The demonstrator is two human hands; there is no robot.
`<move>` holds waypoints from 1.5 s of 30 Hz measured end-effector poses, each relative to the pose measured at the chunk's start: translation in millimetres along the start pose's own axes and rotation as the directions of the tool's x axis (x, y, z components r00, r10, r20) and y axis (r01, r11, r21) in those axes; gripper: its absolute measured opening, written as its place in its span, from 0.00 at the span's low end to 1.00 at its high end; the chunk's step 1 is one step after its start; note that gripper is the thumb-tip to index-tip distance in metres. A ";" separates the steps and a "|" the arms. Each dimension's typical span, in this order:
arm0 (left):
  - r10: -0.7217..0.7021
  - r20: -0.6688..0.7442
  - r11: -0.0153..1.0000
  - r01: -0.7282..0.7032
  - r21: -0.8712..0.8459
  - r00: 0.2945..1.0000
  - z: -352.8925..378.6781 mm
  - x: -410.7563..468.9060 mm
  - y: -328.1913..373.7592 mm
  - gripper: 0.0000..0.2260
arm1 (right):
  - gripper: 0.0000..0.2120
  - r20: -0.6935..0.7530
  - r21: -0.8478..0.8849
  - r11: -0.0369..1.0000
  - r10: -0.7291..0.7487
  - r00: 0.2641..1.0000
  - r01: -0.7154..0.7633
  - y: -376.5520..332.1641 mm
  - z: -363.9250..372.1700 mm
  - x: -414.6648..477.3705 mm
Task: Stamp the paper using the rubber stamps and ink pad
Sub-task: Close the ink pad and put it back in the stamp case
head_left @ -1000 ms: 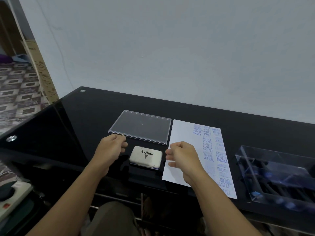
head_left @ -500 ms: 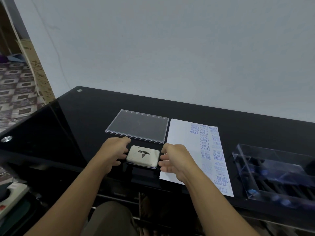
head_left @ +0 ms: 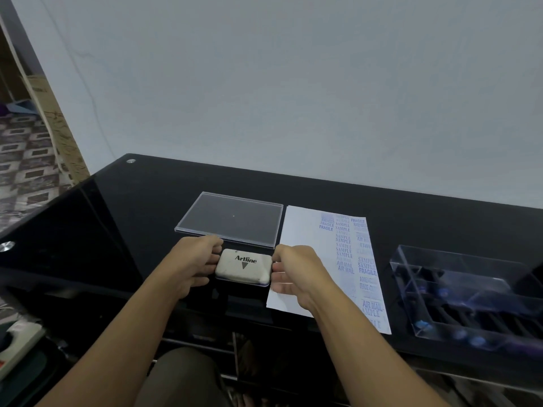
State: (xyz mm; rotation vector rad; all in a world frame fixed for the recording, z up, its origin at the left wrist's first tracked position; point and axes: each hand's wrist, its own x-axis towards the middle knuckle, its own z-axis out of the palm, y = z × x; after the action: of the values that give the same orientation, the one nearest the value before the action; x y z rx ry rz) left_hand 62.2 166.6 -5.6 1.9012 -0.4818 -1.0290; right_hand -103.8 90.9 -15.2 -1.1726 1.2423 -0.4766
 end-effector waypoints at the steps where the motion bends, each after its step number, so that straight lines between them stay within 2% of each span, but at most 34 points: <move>1: 0.003 0.005 1.000 -0.003 -0.008 1.000 3.3 -2.4 2.5 0.10 | 0.10 -0.002 0.006 1.000 -0.009 1.000 0.009 -1.1 -5.1 -1.3; 4: 0.026 0.031 0.999 -0.025 -0.032 0.999 19.1 -10.3 12.6 0.11 | 0.07 -0.035 0.015 0.999 -0.041 0.999 0.041 -5.8 -25.8 -7.8; 7: 0.060 0.073 0.998 -0.058 -0.034 0.996 44.2 -20.8 21.8 0.11 | 0.08 -0.090 0.010 0.998 -0.068 0.994 0.070 -8.4 -53.4 -11.1; 10: 0.094 0.136 0.995 -0.089 -0.048 0.986 77.1 -35.0 32.0 0.07 | 0.08 -0.178 -0.012 0.995 -0.098 0.979 0.098 -9.0 -87.3 -12.5; 14: 0.107 0.212 0.993 -0.096 -0.063 0.971 126.5 -56.0 44.8 0.11 | 0.05 -0.302 -0.019 0.991 -0.131 0.944 0.131 -8.0 -137.0 -19.5; 18: 0.150 0.291 0.987 -0.126 -0.101 0.945 174.1 -78.3 59.5 0.06 | 0.12 -0.440 -0.052 0.992 -0.127 0.889 0.116 -4.7 -186.0 -32.6; 23: 0.201 0.401 0.979 -0.168 -0.116 0.894 232.2 -102.2 78.9 0.04 | 0.12 -0.530 -0.040 0.990 -0.136 0.837 0.135 0.1 -250.5 -48.5; 30: 0.140 0.502 0.990 -0.109 -0.091 0.853 309.8 -114.7 91.3 0.13 | 0.10 -0.626 -0.010 0.992 -0.103 0.773 0.125 11.2 -327.5 -54.6; 35: 0.136 0.526 0.990 -0.093 -0.107 0.840 349.4 -118.6 93.6 0.13 | 0.17 -0.675 -0.026 0.997 -0.071 0.735 0.072 17.8 -358.9 -44.4; 39: 0.146 0.495 0.988 -0.100 -0.117 0.857 374.7 -122.4 94.5 0.09 | 0.05 -0.705 -0.103 0.994 -0.093 0.703 0.029 19.4 -374.9 -36.5; 45: 0.147 0.433 0.989 -0.148 -0.032 0.890 395.3 -122.0 90.0 0.02 | 0.08 -0.667 -0.273 0.961 -0.151 0.730 -0.050 19.6 -383.5 -28.3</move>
State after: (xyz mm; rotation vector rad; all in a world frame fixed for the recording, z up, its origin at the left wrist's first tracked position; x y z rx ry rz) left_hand -323.0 -6.1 26.5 1.6016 -0.8694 -1.3543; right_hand -463.7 -40.0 25.1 -1.3147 1.9729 -0.8527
